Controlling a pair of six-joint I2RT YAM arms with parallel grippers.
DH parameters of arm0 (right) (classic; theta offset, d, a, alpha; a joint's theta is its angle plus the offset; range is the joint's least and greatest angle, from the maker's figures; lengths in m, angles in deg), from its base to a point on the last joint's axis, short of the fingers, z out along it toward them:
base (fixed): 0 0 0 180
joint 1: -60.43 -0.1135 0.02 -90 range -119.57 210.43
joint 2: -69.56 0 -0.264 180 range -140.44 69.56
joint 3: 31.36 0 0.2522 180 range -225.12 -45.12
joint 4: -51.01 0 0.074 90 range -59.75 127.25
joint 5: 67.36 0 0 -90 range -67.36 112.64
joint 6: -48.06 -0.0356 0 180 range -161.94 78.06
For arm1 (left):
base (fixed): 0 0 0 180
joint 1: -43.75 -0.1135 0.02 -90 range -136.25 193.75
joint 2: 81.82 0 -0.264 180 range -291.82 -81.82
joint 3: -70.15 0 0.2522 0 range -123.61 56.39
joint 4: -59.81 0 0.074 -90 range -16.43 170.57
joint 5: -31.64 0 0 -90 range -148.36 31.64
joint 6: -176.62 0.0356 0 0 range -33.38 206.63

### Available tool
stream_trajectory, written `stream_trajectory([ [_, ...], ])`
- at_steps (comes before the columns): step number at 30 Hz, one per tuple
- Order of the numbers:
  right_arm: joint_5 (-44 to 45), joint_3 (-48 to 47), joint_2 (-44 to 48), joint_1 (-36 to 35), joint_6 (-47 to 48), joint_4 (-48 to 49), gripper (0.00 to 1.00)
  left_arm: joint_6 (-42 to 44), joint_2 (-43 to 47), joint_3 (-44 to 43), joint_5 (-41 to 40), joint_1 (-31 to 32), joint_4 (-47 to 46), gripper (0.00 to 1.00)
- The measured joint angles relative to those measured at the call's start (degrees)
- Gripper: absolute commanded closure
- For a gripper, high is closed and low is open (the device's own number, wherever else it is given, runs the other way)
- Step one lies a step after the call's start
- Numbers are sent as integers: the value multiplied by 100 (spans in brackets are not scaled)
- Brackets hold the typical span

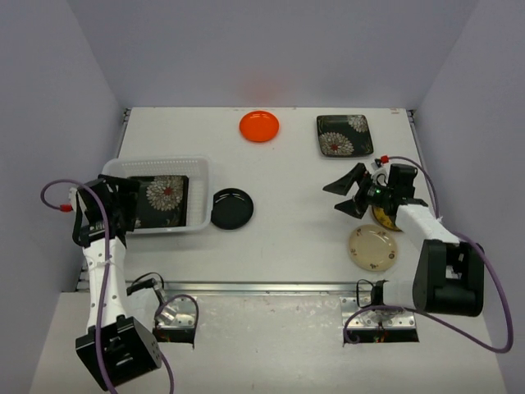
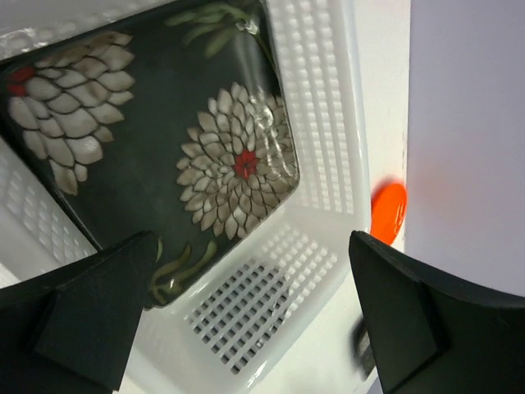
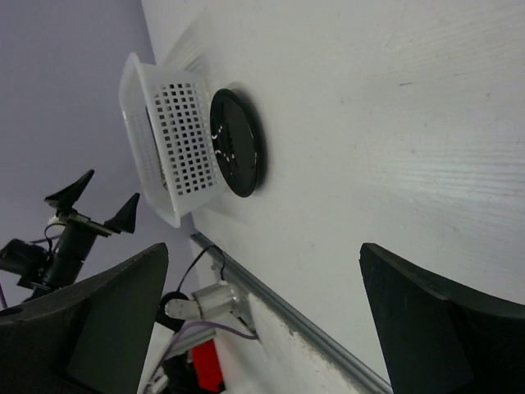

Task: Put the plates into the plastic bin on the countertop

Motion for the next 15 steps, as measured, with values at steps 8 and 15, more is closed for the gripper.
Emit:
stream_trajectory([
  [8, 862, -382, -488, 62, -943, -147, 1, 2196, 39, -1081, 1342, 89, -114, 0],
  [15, 2662, -508, -1030, -72, -2436, 837, 4, 3202, 798, -716, 1135, 1217, -97, 0],
])
